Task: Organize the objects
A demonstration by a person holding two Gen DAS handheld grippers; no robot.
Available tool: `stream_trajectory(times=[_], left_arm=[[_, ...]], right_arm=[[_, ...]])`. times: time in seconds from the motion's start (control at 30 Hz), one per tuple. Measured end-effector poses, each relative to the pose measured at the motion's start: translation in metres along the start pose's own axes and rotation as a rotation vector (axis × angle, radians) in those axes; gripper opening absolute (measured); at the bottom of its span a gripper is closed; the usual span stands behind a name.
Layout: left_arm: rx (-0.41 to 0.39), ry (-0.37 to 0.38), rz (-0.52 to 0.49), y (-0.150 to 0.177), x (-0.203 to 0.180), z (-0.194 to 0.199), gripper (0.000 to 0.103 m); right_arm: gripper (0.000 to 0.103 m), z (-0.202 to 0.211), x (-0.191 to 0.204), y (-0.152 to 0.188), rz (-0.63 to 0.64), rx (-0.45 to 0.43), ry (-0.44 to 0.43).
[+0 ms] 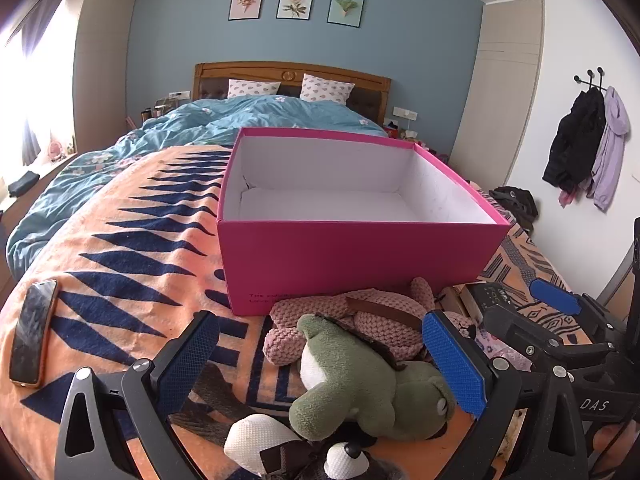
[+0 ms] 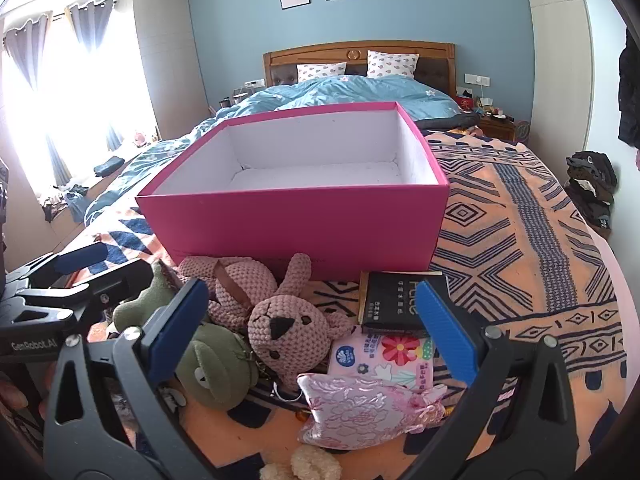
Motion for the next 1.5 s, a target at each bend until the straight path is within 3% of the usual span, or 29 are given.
stream_trajectory(times=[1.17,1.33,1.5], left_arm=[[0.0,-0.026,0.006,-0.001,0.006,-0.002,0.103],[0.007,-0.03,0.008,0.0,0.015,-0.005,0.103],[0.05,-0.001,0.018,0.005,0.026,-0.016,0.101]], right_arm=[[0.1,-0.01,0.007,0.0,-0.002,0.039,-0.087],[0.087,-0.019,0.011,0.004,0.011,0.079,-0.115],[0.06,-0.035,0.02,0.012,0.031,0.157,-0.17]])
Point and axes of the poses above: each gripper's, at about its wrist camera, not at the fingertips, and z roughly against the way its jaws point, x to its left, y to its underside, the point moved 8 cm from there along -z, roughly the way its jaws point, and after that the axes turned 13 degrees about x, right-handed, at the moved point
